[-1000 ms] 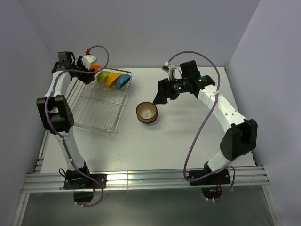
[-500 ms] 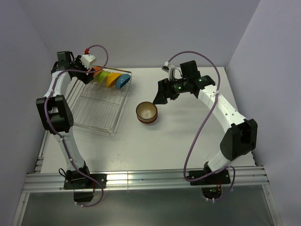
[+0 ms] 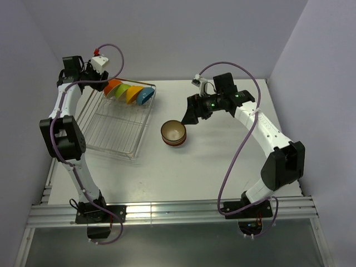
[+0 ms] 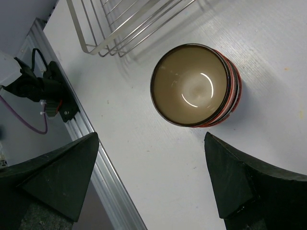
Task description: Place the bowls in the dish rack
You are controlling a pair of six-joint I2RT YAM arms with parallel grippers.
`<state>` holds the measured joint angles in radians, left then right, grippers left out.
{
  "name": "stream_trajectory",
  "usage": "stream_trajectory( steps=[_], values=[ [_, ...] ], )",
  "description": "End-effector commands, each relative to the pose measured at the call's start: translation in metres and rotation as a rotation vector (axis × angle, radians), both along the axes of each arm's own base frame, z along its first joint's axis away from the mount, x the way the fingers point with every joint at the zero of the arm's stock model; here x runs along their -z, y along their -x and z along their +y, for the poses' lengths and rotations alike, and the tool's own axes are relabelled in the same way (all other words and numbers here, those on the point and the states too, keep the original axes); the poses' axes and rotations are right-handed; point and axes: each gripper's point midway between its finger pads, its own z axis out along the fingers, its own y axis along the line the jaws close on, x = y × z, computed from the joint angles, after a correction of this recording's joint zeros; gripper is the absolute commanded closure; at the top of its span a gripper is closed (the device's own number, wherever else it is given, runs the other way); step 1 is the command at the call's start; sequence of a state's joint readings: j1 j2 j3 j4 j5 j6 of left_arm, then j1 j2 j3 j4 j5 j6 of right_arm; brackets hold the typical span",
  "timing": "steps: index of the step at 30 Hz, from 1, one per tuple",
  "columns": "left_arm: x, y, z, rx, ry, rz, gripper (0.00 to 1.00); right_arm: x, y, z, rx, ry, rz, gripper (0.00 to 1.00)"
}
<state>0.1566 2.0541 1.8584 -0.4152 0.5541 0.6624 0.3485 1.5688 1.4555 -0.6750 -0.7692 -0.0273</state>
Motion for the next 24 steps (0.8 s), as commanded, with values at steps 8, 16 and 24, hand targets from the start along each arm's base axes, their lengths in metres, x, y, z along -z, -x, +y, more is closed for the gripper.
stream_trajectory(
  steps=[8, 16, 24],
  values=[
    [-0.038, 0.001, -0.013, -0.005, 0.107, -0.072, 0.38, -0.010, 0.007, -0.005, -0.004, -0.007, -0.039, 0.02],
    [0.006, -0.023, -0.011, -0.081, 0.147, 0.003, 0.40, 0.007, 0.003, -0.002, -0.013, -0.003, 0.004, 0.03],
    [0.069, -0.022, -0.008, -0.164, 0.083, 0.155, 0.41, 0.019, 0.004, -0.001, -0.016, 0.003, 0.036, 0.03]
  ],
)
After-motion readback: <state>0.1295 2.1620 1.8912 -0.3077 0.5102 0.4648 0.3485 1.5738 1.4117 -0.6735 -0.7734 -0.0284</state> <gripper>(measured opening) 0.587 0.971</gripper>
